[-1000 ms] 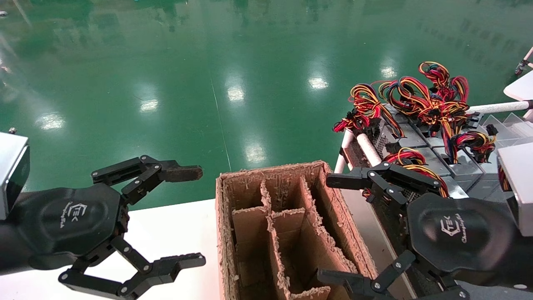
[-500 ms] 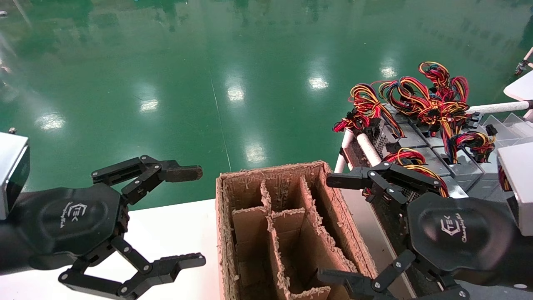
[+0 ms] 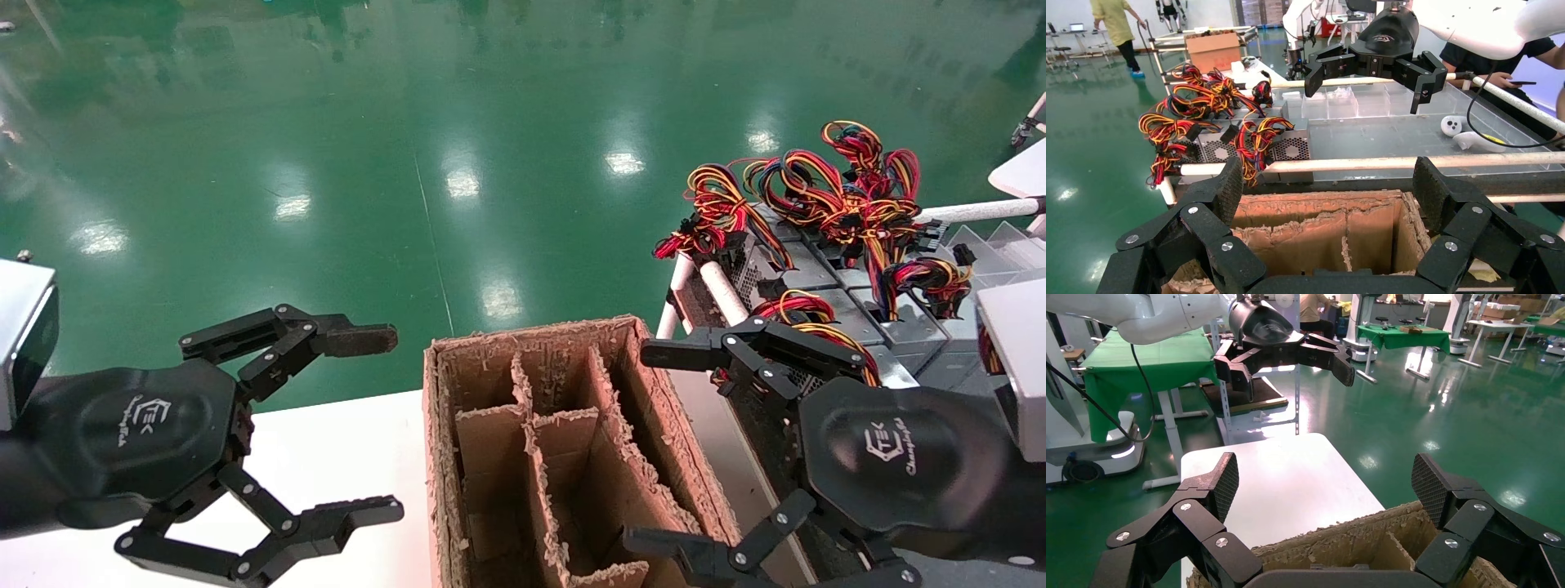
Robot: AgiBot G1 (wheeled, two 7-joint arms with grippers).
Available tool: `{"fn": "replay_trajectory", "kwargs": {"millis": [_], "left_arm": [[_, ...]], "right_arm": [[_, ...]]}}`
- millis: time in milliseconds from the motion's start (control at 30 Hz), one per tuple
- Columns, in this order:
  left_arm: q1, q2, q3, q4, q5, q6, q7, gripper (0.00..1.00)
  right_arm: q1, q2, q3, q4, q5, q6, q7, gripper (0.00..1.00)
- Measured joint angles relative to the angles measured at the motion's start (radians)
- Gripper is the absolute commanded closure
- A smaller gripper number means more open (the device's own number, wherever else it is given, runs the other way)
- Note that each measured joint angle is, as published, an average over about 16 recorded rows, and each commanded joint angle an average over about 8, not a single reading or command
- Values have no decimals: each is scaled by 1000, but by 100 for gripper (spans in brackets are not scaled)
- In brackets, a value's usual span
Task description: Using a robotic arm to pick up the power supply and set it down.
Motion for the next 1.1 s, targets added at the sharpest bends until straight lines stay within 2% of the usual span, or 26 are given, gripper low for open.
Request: {"fn": "replay_trajectory", "kwargs": {"millis": [1100], "left_arm": [[0,0,0,0,0,0,0,0]], "right_arm": [[0,0,0,0,0,0,0,0]]}}
